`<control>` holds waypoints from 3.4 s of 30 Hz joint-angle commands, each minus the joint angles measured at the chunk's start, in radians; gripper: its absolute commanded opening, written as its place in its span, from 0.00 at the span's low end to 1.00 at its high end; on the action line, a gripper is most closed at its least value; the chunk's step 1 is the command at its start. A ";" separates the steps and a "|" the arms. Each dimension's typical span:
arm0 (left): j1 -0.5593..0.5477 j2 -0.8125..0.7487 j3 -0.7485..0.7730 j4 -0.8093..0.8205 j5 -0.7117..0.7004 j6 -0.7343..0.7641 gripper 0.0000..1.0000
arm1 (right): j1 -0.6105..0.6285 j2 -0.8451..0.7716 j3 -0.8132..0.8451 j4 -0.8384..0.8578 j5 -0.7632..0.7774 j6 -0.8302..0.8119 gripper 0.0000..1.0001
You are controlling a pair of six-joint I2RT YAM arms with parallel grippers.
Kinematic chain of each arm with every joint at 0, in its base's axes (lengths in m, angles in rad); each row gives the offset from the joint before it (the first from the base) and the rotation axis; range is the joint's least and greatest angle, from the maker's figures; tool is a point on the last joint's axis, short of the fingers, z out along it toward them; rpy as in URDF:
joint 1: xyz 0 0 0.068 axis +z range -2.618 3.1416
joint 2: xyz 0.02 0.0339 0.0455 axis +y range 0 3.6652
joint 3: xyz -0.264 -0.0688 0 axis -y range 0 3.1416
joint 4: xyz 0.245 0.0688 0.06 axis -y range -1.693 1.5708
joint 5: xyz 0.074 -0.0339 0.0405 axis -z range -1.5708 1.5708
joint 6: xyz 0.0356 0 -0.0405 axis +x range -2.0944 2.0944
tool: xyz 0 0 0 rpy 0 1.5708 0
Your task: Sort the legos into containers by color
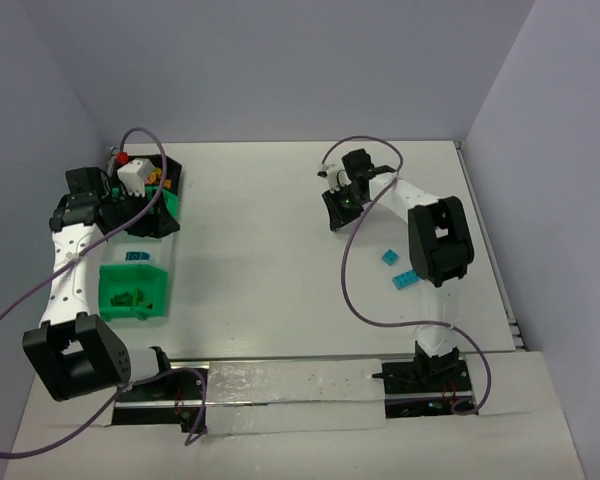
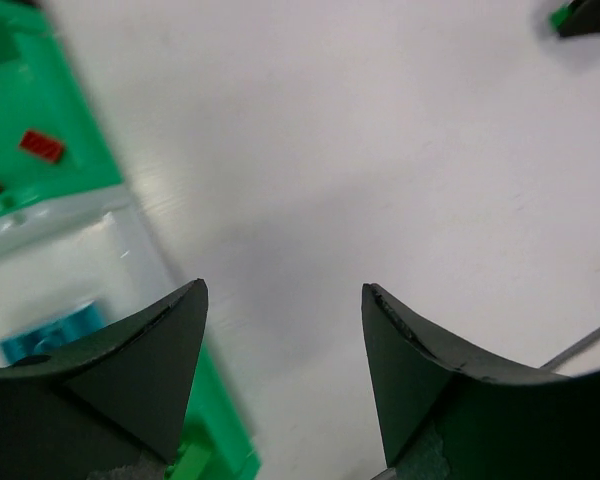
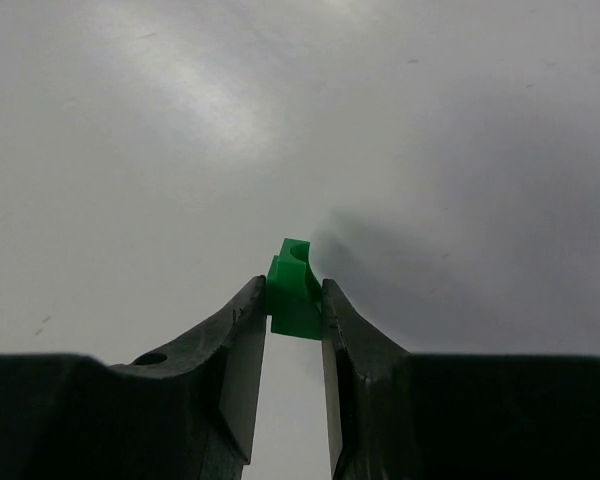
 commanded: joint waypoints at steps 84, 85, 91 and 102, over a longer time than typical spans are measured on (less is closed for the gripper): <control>-0.093 -0.114 0.010 -0.167 -0.057 0.018 0.00 | 0.338 -0.449 -0.123 0.195 -0.131 0.039 0.93; -0.070 -0.134 -0.004 -0.186 -0.084 0.045 0.00 | 0.329 -0.450 -0.126 0.195 -0.133 0.042 0.93; 0.047 -0.251 -0.100 -0.257 -0.242 0.237 0.00 | 0.280 -0.460 -0.155 0.180 -0.114 0.042 0.95; 0.090 -0.230 -0.208 -0.164 -0.418 0.296 0.00 | 0.212 -0.484 -0.217 0.175 -0.099 0.046 0.95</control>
